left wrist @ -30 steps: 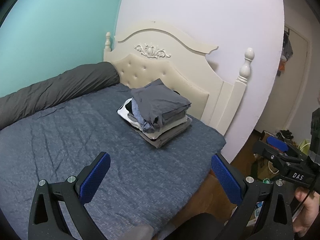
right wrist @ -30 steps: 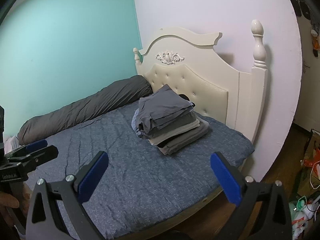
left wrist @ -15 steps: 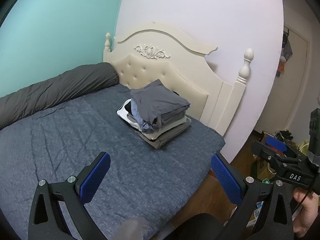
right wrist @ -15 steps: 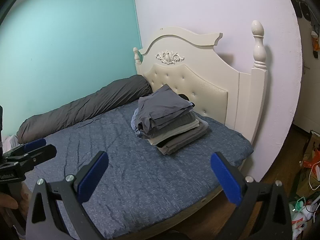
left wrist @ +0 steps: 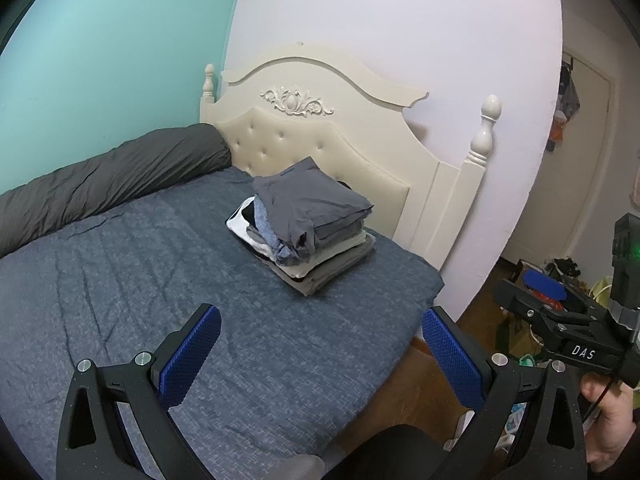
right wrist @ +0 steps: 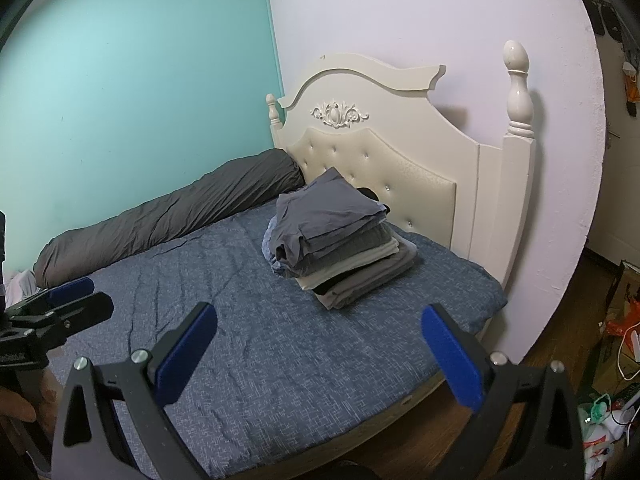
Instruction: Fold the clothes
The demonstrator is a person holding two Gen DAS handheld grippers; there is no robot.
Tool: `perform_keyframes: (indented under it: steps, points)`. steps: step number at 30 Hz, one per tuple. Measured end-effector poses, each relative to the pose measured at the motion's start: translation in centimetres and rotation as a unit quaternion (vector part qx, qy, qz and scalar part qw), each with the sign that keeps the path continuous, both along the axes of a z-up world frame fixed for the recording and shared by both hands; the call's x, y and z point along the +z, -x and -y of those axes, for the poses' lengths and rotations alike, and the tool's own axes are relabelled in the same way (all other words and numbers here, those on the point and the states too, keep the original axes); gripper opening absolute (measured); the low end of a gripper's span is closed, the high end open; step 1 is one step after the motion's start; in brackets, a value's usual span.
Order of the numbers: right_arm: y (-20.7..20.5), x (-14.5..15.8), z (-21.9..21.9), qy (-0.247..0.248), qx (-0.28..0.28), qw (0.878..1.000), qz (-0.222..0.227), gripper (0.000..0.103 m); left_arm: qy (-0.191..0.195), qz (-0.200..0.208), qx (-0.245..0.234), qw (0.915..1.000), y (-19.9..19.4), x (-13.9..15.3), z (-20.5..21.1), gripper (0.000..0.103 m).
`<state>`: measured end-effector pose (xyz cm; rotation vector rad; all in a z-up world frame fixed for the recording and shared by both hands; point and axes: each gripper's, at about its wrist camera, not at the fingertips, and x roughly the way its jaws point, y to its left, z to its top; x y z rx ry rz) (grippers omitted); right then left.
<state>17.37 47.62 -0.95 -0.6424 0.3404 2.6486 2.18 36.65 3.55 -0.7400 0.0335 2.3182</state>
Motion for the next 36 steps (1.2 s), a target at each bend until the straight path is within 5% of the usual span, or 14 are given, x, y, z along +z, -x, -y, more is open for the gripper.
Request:
perform_keyframes:
  steps: [36]
  points:
    - [0.4, -0.29, -0.19, 0.006, 0.001, 1.0, 0.001, 0.103, -0.006, 0.003, -0.008, 0.9999, 0.05, 0.11, -0.12, 0.103]
